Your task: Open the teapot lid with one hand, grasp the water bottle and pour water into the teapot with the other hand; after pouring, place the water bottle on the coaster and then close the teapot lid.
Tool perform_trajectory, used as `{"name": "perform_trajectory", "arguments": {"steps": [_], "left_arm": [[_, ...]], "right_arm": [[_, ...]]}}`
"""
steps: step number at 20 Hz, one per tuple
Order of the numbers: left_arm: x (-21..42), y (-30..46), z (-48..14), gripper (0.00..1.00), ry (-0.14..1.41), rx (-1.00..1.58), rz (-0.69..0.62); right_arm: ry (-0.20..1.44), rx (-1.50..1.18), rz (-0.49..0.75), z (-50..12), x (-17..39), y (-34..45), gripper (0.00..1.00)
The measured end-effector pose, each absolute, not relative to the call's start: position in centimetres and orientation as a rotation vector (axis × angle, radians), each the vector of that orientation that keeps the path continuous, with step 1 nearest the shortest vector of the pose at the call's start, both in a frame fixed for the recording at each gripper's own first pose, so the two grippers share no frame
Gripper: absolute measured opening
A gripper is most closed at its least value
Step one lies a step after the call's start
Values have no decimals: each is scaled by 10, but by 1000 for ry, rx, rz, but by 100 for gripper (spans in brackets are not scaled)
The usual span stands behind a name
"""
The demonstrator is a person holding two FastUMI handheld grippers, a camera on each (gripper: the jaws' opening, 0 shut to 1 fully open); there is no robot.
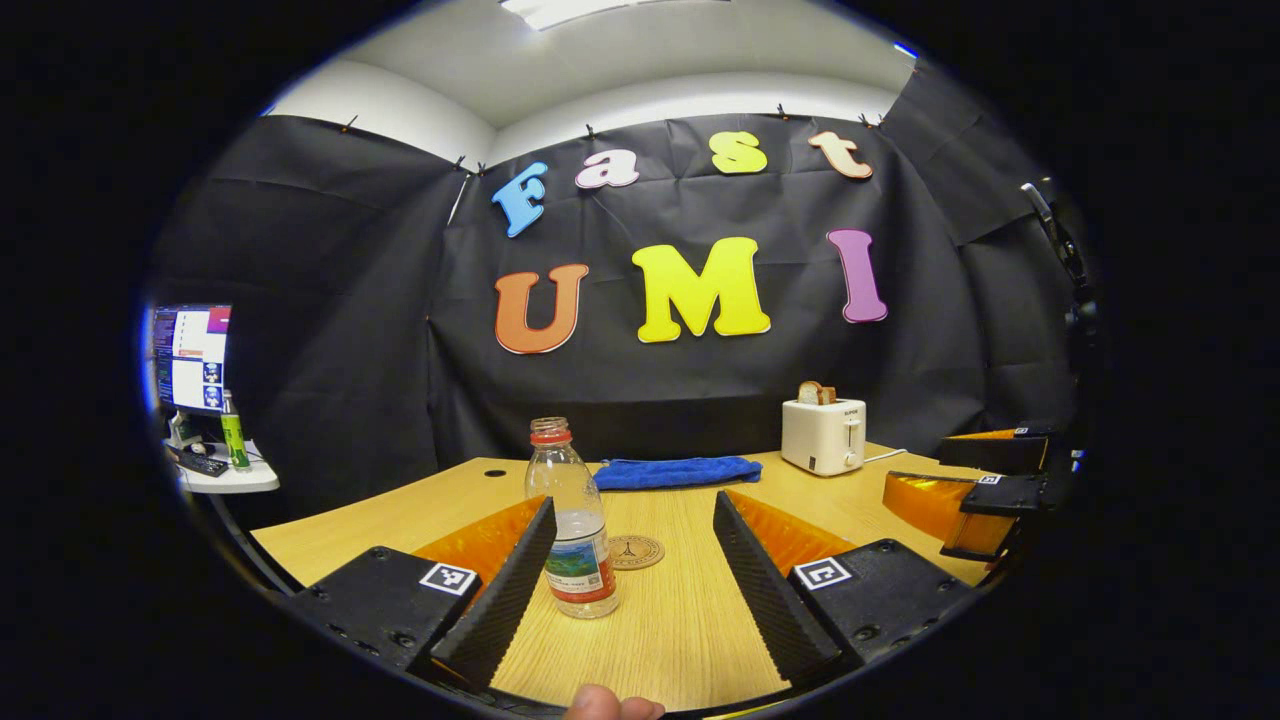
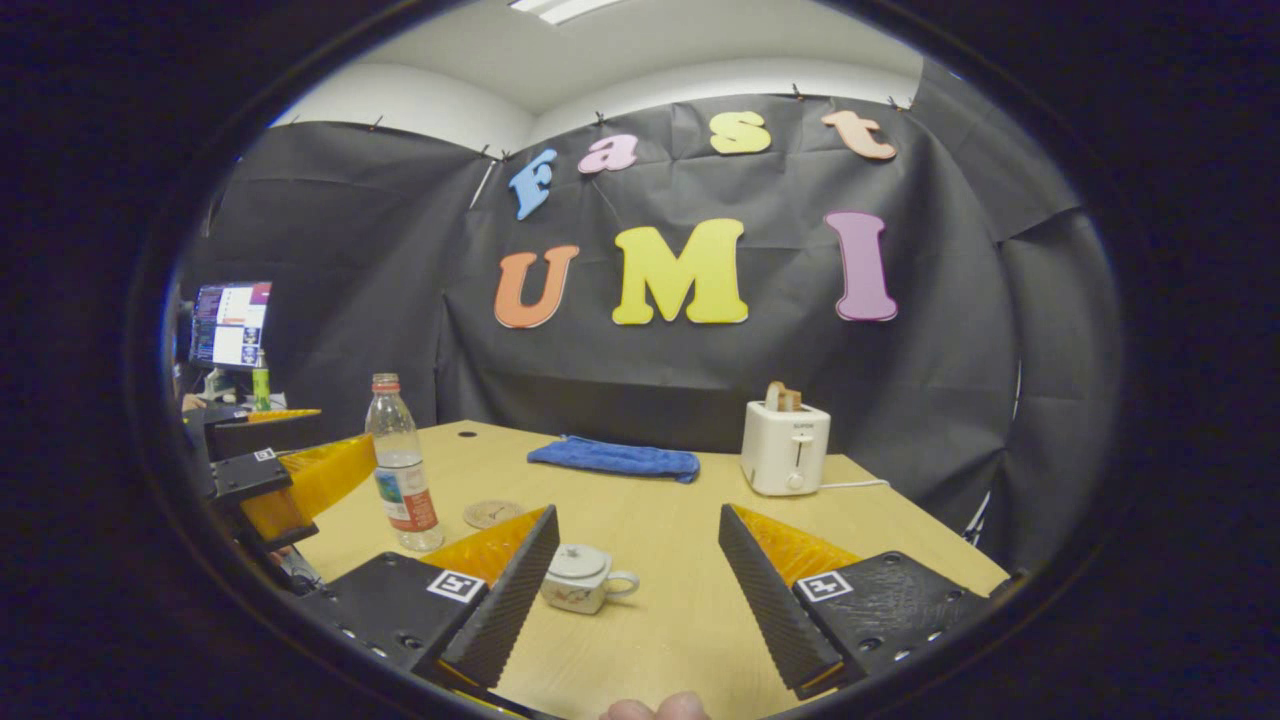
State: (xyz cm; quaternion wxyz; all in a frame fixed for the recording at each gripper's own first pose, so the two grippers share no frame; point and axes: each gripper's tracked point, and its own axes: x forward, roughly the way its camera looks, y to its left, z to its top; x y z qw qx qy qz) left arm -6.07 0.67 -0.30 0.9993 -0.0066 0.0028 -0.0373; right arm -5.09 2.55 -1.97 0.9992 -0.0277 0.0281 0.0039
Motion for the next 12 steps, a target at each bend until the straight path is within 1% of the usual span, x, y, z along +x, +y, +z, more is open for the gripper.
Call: {"name": "perform_trajectory", "arguments": {"steps": [2,6,8,12], "left_arm": [[-57,10,-5,99,6,-14,-63],[-43,14,-14,99,32,-8,-52],[-33,29,-2,99,23,-37,-34],[-7,44,53,99,-52,-97,-31]], "right_arm": [[96,-67,34,-31,-41,34,97],[146,-79,36,-47,-19,41,97],[178,-85,32,-56,-7,46,98],[203,-111,28,-58,7,54,97]]}}
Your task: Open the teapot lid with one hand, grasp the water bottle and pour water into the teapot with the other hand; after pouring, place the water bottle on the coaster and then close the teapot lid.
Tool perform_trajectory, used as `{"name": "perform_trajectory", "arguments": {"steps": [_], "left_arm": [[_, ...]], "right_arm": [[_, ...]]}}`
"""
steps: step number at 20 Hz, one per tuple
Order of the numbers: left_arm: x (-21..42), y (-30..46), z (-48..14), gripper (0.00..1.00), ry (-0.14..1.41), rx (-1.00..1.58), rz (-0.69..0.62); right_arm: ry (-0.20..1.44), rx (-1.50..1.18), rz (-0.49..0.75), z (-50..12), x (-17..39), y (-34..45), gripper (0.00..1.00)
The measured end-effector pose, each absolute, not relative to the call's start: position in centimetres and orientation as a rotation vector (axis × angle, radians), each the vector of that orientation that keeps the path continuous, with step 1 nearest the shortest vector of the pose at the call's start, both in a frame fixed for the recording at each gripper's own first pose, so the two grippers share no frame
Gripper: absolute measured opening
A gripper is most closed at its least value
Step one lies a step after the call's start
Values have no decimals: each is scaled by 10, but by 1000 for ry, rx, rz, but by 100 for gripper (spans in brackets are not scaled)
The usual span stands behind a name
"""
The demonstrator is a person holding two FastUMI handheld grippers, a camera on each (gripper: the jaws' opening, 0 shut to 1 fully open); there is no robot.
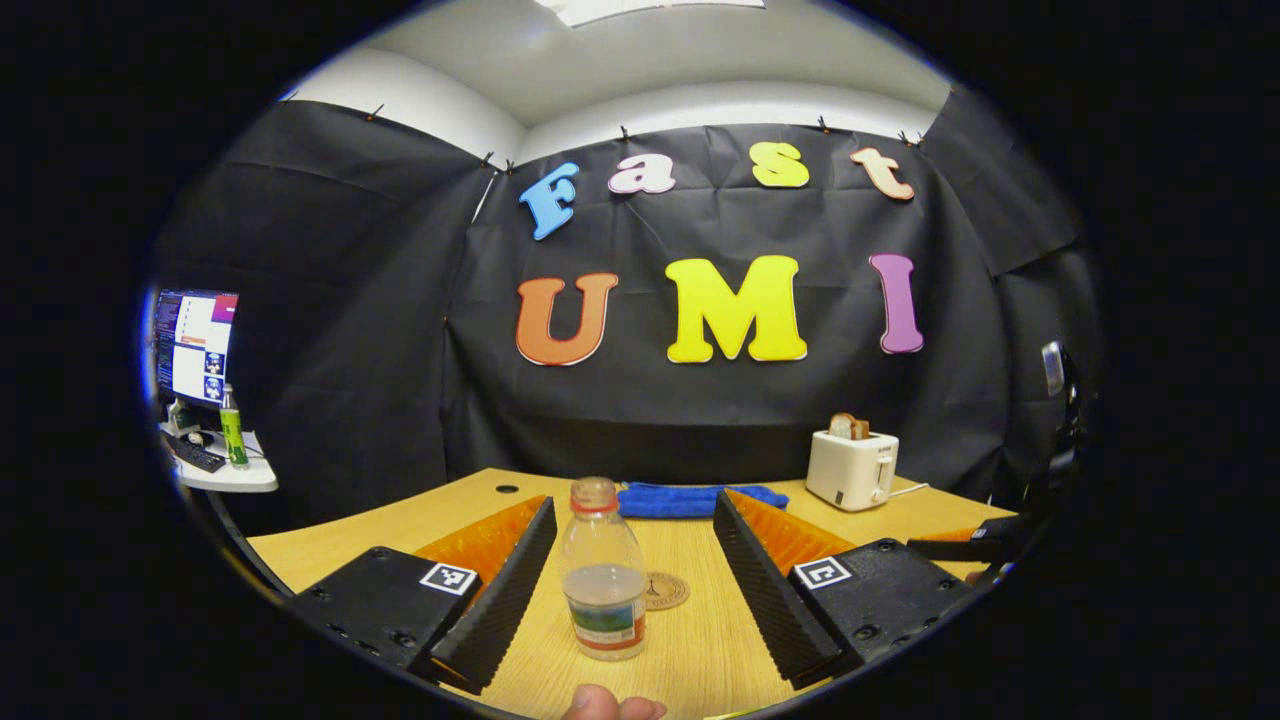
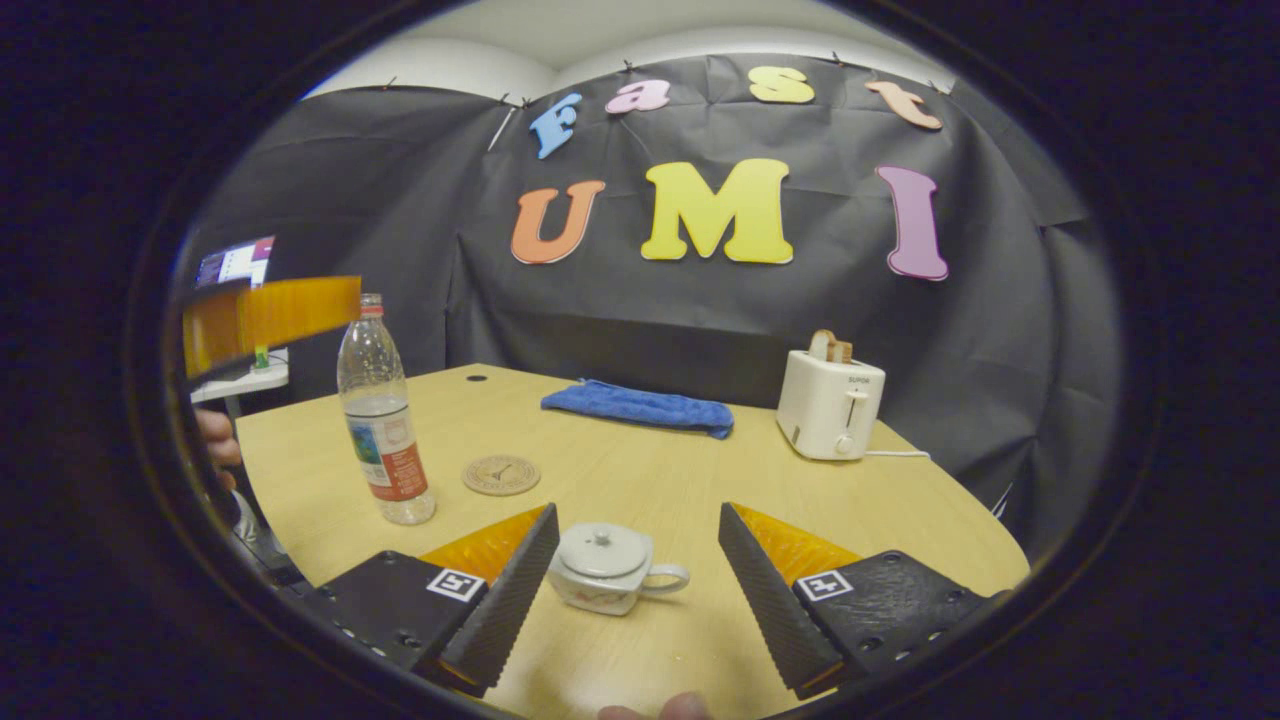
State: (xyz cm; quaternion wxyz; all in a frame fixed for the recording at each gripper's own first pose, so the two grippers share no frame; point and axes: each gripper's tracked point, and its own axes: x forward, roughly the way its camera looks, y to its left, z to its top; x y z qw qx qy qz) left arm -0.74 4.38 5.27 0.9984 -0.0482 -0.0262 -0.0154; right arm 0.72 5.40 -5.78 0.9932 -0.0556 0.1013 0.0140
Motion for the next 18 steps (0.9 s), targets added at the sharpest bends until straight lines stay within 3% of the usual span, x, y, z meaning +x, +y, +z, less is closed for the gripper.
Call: {"name": "perform_trajectory", "arguments": {"steps": [4,6,13,18], "left_arm": [[17,23,82,98,-22,-365,-132],[23,26,95,99,-22,-411,-118],[16,-14,107,98,-47,-131,-166],[6,-37,180,97,-176,42,-225]], "right_arm": [[184,-119,40,-44,10,55,98],[177,-107,46,-37,6,53,98],[136,-87,34,-33,-17,37,95],[114,-57,11,-18,-29,28,97]]}}
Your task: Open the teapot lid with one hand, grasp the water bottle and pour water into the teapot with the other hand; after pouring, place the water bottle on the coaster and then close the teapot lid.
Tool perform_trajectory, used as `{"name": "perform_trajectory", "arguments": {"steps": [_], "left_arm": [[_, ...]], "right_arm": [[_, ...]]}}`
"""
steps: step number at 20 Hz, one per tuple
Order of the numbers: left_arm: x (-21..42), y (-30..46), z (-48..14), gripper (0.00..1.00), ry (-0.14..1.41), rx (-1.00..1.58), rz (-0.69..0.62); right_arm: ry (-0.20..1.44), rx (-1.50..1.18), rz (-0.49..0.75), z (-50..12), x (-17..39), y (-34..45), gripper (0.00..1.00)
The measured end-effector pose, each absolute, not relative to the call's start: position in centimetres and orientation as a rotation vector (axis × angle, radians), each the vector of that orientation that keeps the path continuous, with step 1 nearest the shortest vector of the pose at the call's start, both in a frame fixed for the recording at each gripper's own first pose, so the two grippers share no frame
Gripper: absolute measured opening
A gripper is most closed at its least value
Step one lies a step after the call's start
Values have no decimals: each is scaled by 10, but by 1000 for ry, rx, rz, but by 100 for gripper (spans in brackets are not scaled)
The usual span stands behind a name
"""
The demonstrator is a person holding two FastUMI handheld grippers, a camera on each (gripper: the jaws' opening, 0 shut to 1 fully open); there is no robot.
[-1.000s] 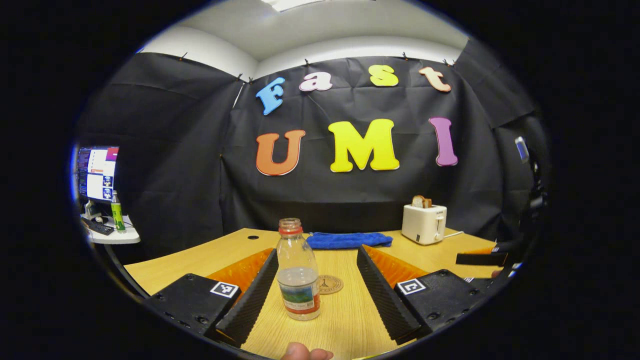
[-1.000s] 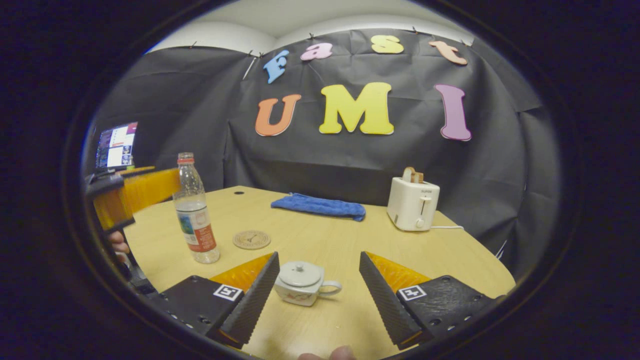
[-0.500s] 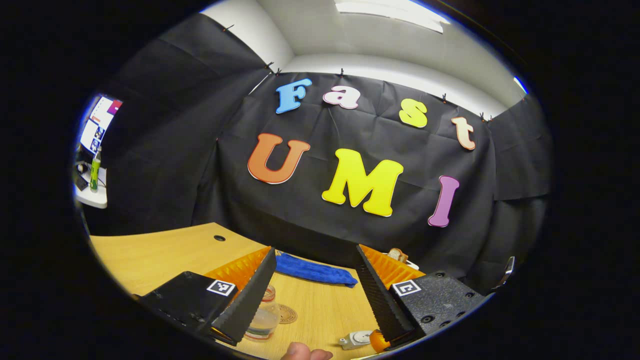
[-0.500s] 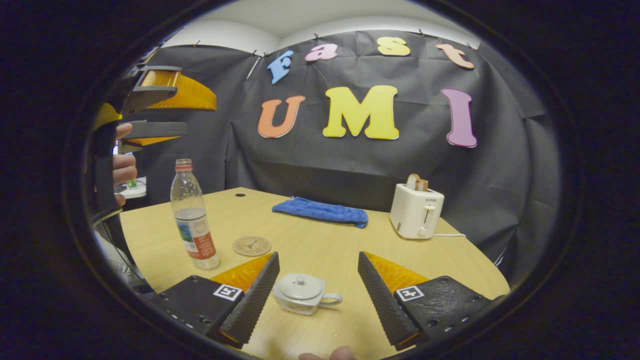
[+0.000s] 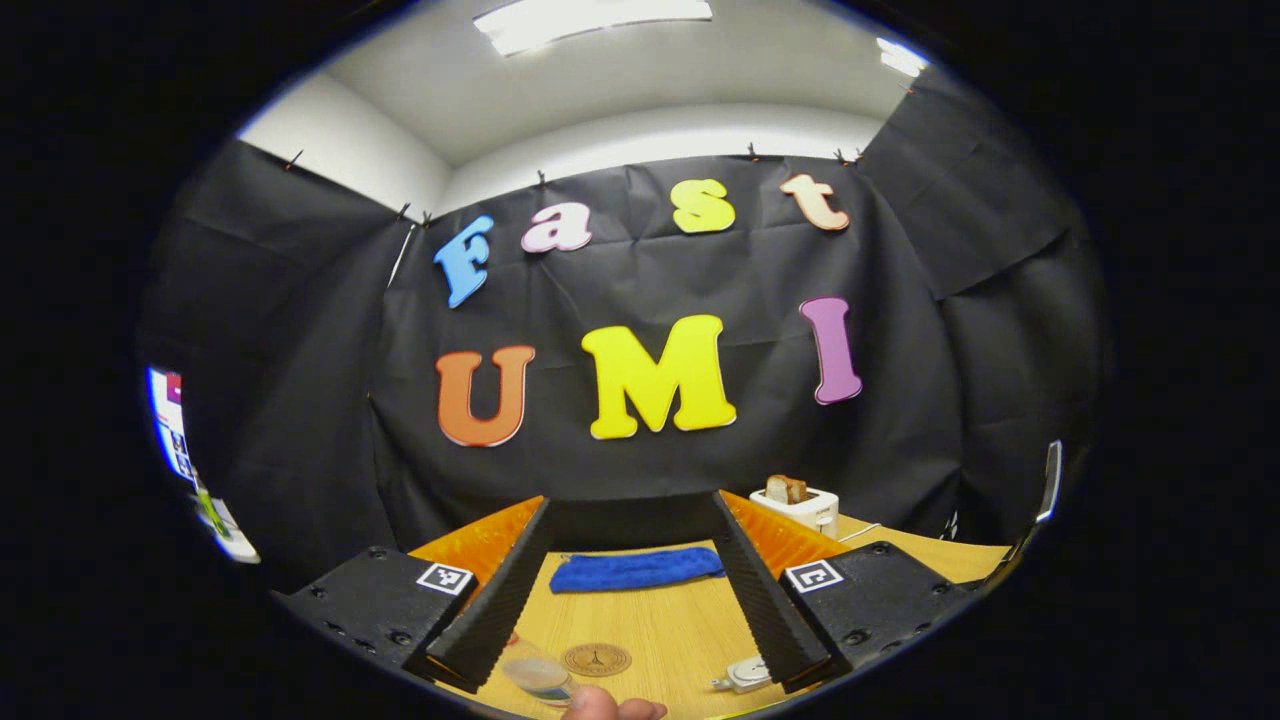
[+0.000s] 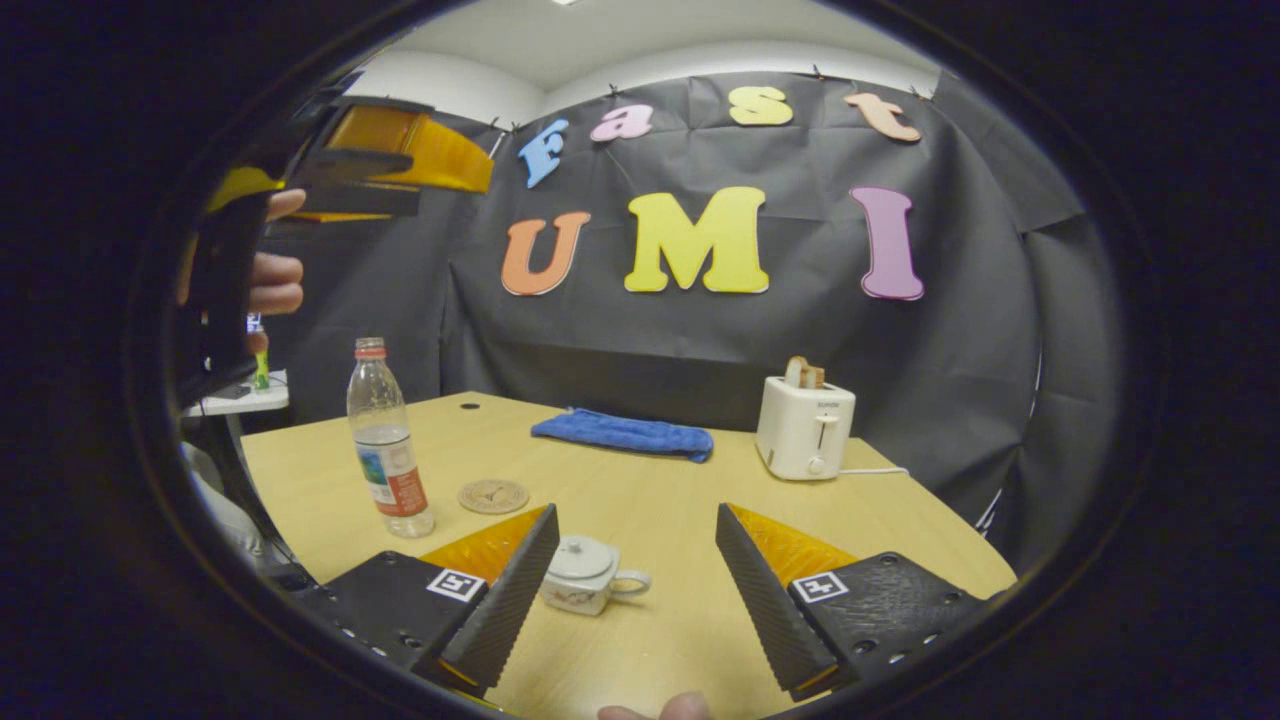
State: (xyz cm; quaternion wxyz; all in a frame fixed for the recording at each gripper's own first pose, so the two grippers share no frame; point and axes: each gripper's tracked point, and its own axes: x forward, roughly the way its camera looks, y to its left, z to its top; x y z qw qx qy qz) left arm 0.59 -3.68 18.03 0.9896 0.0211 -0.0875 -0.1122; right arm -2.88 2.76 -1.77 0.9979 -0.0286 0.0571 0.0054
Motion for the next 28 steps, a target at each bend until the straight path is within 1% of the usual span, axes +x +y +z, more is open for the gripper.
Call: {"name": "perform_trajectory", "arguments": {"steps": [1,2,3,5,7,11,16,17,18,21,22,25,26,27,28], "left_arm": [[6,-40,189,97,-187,51,-245],[7,-39,195,98,-188,60,-249],[7,-30,199,98,-191,75,-235],[8,-10,204,98,-189,84,-190],[4,2,191,99,-173,76,-169],[-8,31,128,98,-87,105,-105],[-30,60,46,99,29,60,-38],[-34,64,32,99,54,47,-27],[-38,69,19,99,69,38,-16],[-48,80,-12,99,105,21,15],[-50,81,-21,99,112,12,17],[-51,80,-48,99,160,-29,6],[-51,79,-54,99,174,-40,1],[-50,79,-59,99,180,-45,-3],[-48,79,-61,100,184,-43,-5]], "right_arm": [[110,-48,14,-12,-29,29,95],[107,-44,16,-6,-29,30,95],[101,-42,18,1,-30,31,97],[90,-54,21,11,-31,32,97],[90,-55,20,11,-34,34,95],[126,-41,24,-15,-32,46,95],[210,-65,46,-56,-6,70,96],[208,-55,35,-58,-2,70,94],[207,-53,23,-58,3,70,96],[225,-70,-2,-65,20,70,96],[235,-67,-10,-67,25,70,94],[255,-56,-20,-73,32,71,70],[264,-58,-30,-75,34,71,65],[276,-55,-32,-79,35,72,51],[287,-45,-26,-81,36,74,43]]}}
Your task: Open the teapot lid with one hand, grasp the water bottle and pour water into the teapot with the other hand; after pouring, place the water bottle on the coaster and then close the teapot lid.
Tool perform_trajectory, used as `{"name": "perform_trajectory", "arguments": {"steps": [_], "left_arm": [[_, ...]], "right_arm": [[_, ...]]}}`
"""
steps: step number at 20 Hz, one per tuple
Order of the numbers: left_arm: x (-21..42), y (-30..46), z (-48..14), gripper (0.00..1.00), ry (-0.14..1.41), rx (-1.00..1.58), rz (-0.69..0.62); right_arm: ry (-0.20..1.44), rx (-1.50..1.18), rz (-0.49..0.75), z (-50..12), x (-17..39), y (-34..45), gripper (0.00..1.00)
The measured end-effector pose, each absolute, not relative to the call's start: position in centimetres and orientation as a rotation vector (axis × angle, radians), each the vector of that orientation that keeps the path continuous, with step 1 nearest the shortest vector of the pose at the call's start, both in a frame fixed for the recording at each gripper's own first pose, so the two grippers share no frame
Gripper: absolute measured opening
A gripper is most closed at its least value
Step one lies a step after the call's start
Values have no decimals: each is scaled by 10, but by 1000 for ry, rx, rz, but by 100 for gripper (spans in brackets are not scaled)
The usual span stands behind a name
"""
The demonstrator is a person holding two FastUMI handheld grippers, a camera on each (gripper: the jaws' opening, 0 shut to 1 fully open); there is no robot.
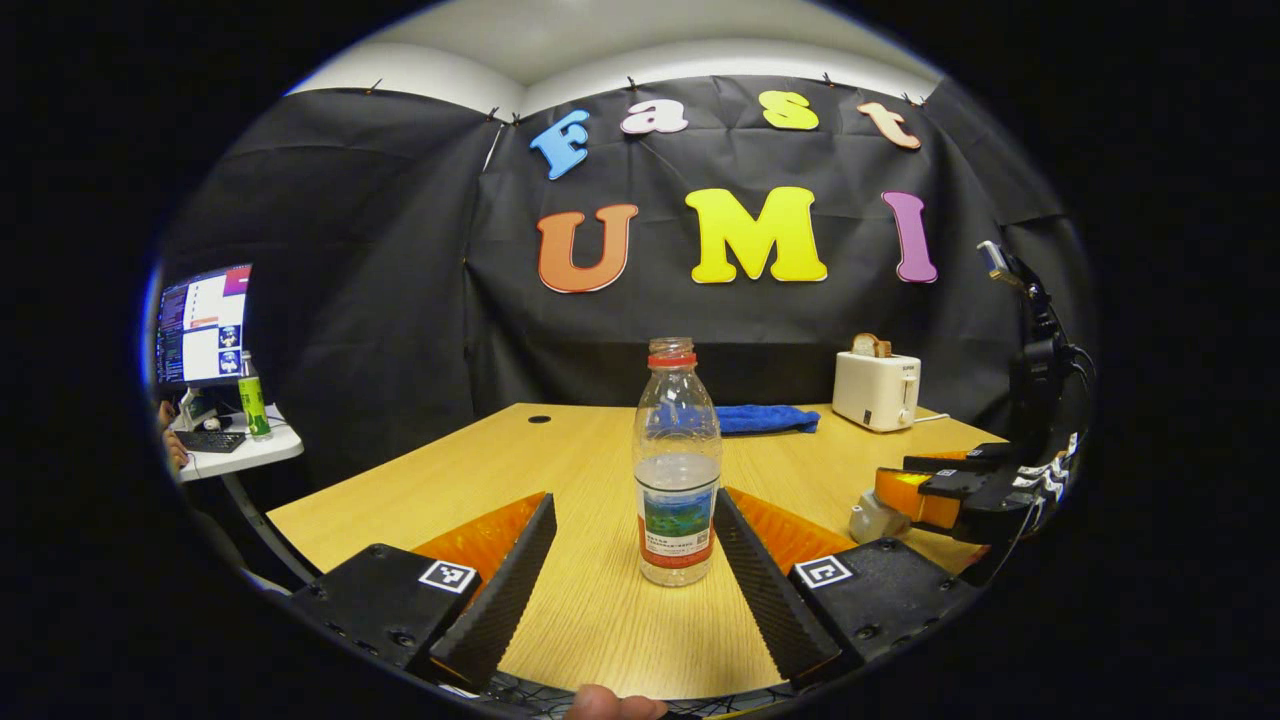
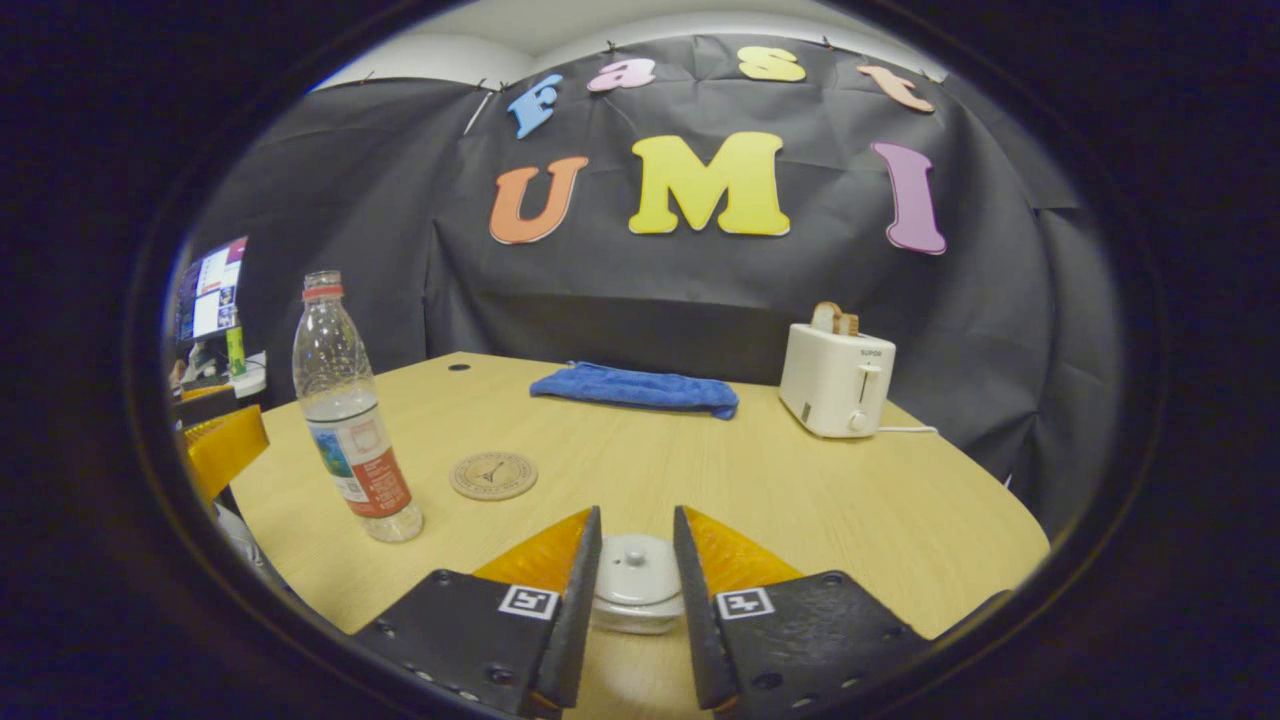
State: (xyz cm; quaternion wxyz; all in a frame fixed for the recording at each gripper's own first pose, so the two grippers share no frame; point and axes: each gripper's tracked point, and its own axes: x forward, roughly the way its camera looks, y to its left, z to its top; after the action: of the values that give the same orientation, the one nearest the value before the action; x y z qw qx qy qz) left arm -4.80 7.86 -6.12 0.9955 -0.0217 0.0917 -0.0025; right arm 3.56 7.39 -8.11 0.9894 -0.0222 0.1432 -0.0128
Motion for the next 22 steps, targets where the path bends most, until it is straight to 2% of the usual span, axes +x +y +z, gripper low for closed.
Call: {"name": "perform_trajectory", "arguments": {"steps": [1,2,3,4,5,7,8,9,18,22], "left_arm": [[-46,78,-63,99,185,-40,-7],[-45,77,-65,99,186,-38,-11],[-44,74,-69,99,190,-41,-18],[-43,71,-72,99,194,-47,-27],[-41,68,-75,99,203,-51,-35],[-36,66,-83,99,218,-54,-42],[-34,65,-84,99,222,-55,-47],[-31,64,-85,99,219,-58,-52],[-3,49,-108,99,279,-103,-91],[13,48,-117,99,302,-110,-83]], "right_arm": [[290,-31,-12,-80,36,77,33],[293,-32,-27,-80,38,74,31],[284,-37,-32,-80,38,72,13],[286,-44,-29,-81,38,70,7],[278,-49,-25,-82,37,71,7],[265,-50,-23,-79,39,72,0],[260,-50,-23,-78,39,72,2],[257,-52,-17,-76,39,73,0],[192,-10,18,-26,12,61,0],[193,-20,-14,-20,-8,32,0]]}}
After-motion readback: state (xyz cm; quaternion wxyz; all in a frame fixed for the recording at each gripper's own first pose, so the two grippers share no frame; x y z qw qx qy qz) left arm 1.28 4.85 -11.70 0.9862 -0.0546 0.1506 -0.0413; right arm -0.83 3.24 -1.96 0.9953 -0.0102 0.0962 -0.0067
